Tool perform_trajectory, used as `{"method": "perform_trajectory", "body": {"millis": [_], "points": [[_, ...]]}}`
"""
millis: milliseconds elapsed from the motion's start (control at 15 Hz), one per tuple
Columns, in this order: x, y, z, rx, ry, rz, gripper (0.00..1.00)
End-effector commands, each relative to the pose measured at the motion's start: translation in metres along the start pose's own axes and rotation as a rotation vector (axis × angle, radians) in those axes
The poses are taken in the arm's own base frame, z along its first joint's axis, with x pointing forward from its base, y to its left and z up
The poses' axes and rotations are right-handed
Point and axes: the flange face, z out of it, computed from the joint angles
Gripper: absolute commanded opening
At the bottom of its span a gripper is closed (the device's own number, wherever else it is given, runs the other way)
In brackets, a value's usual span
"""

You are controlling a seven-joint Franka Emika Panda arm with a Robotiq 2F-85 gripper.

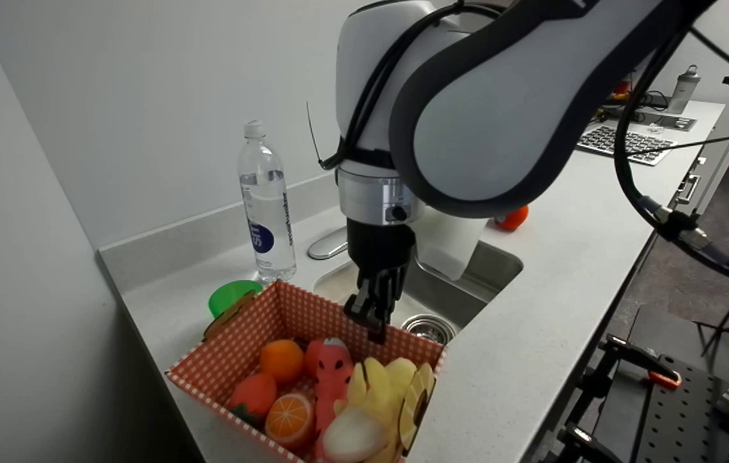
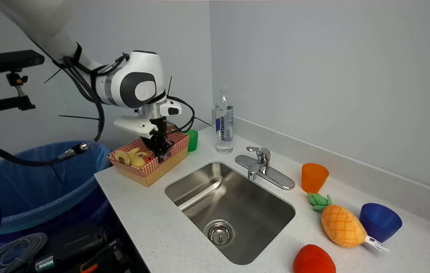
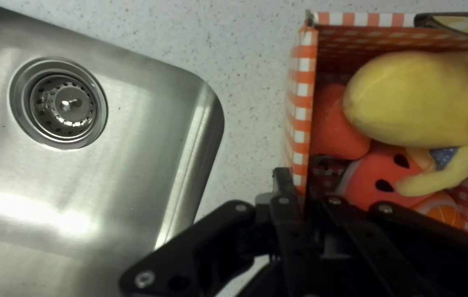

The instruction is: Move the box to the right

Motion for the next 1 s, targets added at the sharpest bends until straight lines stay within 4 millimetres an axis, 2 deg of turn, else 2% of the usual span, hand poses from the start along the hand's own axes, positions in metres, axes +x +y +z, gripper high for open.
{"method": "perform_trajectory", "body": {"millis": [0, 467, 933], "points": [[-0.024, -0.002, -0.012, 0.017, -0.011, -0.016, 0.02], [-0.062, 0.017, -0.02, 0.026, -0.072, -0.02, 0.02], [-0.089, 0.063, -0.03, -0.011, -0.079, 0.086, 0.02]]}}
